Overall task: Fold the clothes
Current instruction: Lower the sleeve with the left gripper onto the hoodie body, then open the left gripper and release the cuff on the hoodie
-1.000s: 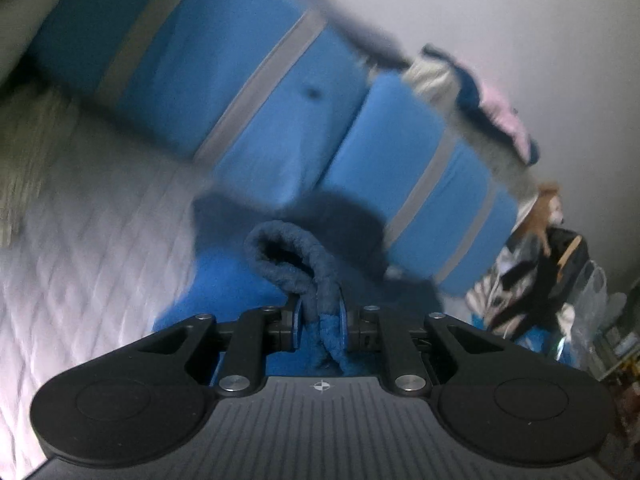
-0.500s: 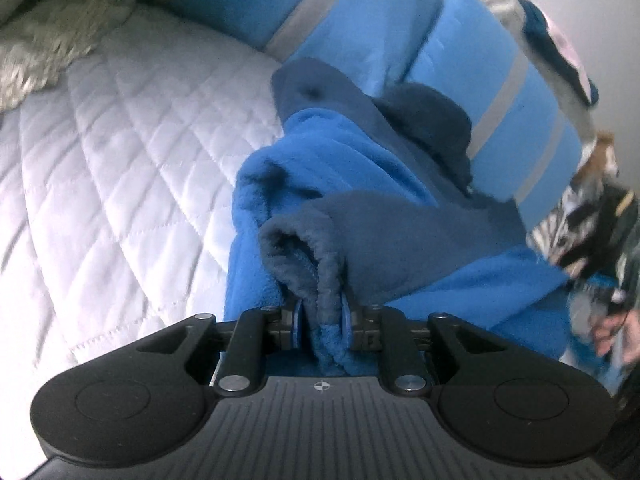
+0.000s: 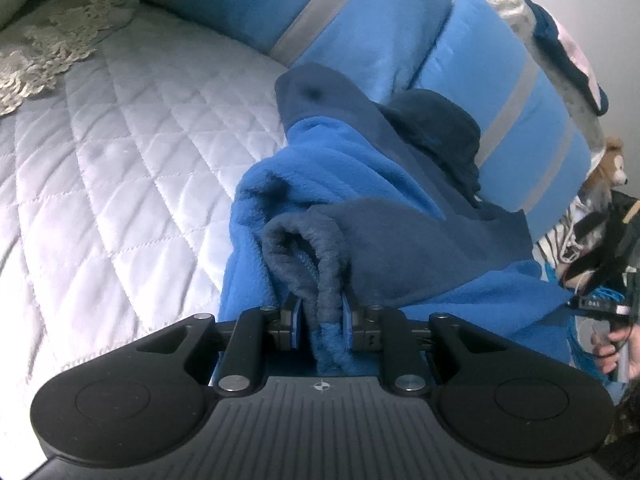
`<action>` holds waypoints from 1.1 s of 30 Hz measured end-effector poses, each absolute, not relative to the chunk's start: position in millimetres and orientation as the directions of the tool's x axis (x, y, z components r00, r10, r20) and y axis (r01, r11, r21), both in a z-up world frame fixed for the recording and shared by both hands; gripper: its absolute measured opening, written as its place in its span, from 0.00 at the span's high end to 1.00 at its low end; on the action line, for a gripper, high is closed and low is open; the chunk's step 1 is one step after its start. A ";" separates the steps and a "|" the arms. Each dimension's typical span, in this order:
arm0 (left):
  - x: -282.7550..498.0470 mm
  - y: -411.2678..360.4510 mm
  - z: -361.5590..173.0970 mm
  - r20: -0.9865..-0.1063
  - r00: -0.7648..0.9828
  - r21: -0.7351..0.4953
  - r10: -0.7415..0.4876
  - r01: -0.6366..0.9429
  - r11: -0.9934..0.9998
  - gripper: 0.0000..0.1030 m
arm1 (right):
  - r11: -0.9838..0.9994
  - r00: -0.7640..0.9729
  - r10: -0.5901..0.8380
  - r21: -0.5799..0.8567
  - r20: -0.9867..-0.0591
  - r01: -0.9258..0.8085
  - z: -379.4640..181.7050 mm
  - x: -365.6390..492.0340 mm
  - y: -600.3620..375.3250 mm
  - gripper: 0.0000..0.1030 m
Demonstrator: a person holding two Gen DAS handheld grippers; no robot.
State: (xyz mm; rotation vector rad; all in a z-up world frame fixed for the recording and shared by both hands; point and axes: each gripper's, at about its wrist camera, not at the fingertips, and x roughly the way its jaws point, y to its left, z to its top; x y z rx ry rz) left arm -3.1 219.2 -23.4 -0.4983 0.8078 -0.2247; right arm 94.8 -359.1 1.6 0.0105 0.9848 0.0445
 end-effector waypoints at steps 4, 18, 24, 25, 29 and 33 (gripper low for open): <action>-3.3 222.5 -27.3 -0.622 0.680 -0.536 -0.388 -0.010 0.844 0.78 | 0.997 0.530 0.065 0.036 -0.845 -0.065 7.1 81.4 -363.6 0.00; -2.1 224.2 -28.8 -0.613 0.680 -0.568 -0.402 -0.025 0.823 0.77 | 0.976 0.555 0.028 -0.098 -0.832 -0.195 -9.5 60.4 -325.5 0.00; -3.0 212.6 -11.5 -0.667 0.669 -0.449 -0.328 -0.010 0.894 0.66 | 0.979 0.532 -0.021 -0.126 -0.846 -0.161 -15.9 62.2 -330.6 0.00; -3.5 210.6 -7.7 -0.677 0.667 -0.422 -0.311 -0.006 0.906 0.54 | 0.978 0.544 -0.017 -0.128 -0.839 -0.166 -12.6 59.3 -330.6 0.00; -18.8 209.6 20.1 -0.646 0.724 -0.328 -0.242 0.023 0.944 0.11 | 0.971 0.604 -0.050 -0.180 -0.795 -0.157 -1.0 48.5 -331.5 0.00; -38.0 210.7 51.7 -0.584 0.793 -0.232 -0.177 0.045 0.972 0.04 | 0.975 0.692 -0.100 -0.210 -0.715 -0.077 24.1 29.6 -335.9 0.00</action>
